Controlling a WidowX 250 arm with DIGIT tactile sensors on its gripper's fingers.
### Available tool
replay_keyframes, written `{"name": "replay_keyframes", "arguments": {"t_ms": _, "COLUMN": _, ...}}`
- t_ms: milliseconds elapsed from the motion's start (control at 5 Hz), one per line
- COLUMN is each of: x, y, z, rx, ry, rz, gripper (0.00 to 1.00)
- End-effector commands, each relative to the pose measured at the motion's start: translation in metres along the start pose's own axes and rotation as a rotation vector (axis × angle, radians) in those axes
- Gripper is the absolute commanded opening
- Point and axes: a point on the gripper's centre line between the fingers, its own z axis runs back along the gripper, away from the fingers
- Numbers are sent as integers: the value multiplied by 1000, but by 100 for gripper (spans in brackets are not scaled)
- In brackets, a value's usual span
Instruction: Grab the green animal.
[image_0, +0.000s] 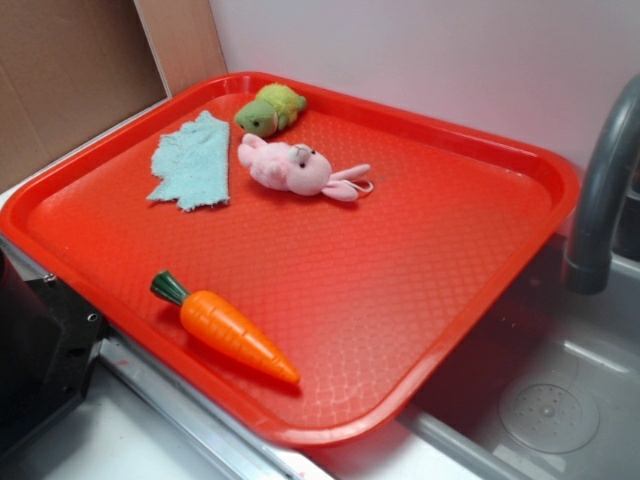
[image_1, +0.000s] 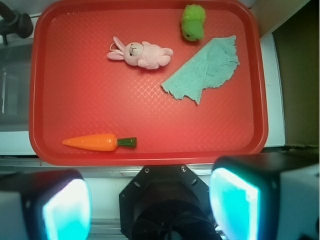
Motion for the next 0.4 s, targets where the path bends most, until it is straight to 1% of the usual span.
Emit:
{"name": "replay_keyframes", "arguments": {"t_ms": 0, "x": 0, "y": 0, "z": 0, "rx": 0, "ry": 0, "rz": 0, "gripper": 100}}
{"name": "replay_keyframes", "arguments": {"t_ms": 200, "x": 17, "y": 10, "z": -13, "rx": 42, "ry": -50, "rz": 83, "gripper": 100}}
